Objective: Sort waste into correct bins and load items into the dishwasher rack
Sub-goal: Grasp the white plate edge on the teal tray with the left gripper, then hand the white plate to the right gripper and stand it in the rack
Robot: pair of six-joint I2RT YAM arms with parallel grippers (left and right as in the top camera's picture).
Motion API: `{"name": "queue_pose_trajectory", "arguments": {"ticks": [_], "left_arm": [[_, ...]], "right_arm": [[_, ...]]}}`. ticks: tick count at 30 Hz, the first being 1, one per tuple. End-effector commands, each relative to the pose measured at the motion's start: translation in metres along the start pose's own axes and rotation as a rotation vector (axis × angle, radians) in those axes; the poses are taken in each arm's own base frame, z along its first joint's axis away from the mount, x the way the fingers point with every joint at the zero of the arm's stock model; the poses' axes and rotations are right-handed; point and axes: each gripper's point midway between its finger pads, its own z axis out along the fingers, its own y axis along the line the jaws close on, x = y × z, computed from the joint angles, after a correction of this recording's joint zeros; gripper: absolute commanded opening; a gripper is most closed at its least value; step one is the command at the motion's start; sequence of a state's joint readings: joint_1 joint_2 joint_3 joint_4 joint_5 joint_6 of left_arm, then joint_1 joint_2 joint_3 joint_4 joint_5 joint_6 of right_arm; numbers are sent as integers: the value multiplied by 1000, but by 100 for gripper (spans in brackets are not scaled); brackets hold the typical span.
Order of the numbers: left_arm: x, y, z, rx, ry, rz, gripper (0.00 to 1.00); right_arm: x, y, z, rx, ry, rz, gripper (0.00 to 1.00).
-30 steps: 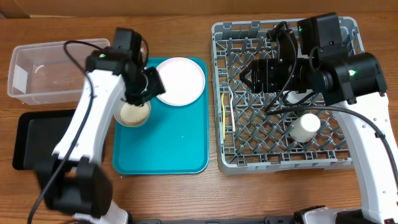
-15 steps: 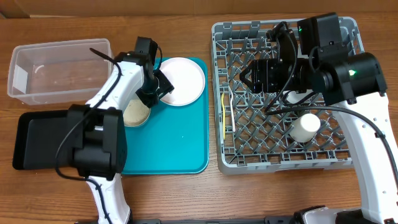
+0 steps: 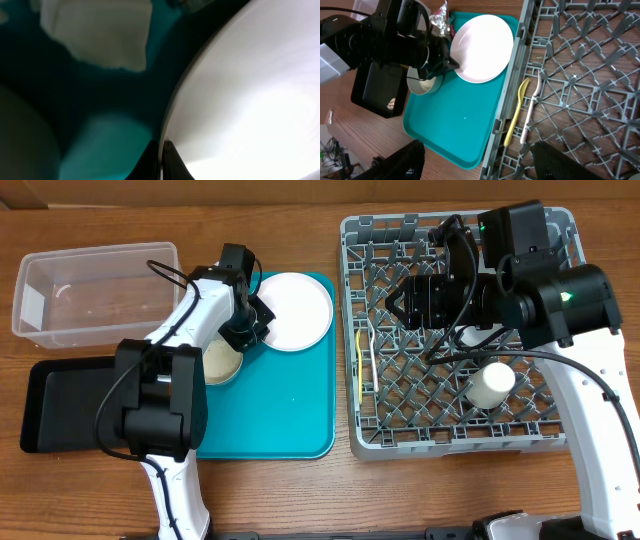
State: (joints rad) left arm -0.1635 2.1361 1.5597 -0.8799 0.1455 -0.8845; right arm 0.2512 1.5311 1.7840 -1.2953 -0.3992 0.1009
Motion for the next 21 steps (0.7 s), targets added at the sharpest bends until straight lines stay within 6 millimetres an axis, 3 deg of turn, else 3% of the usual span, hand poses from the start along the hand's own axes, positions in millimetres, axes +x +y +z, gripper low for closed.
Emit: {"name": "queue_pose_trajectory", "arguments": {"ticks": [1, 8, 15, 19, 21], "left_arm": [[8, 6, -6, -49, 10, 19, 4], [6, 3, -77, -12, -94, 109, 4], [20, 18, -175, 37, -258, 251, 4], [35, 27, -219, 94, -323, 297, 4], [45, 32, -243, 134, -363, 318, 4]], "right_arm": [[0, 1, 1, 2, 1, -5, 73], [0, 1, 1, 2, 1, -5, 73], [0, 2, 1, -2, 1, -5, 74], [1, 21, 1, -114, 14, -12, 75], [4, 40, 1, -222, 30, -66, 76]]}}
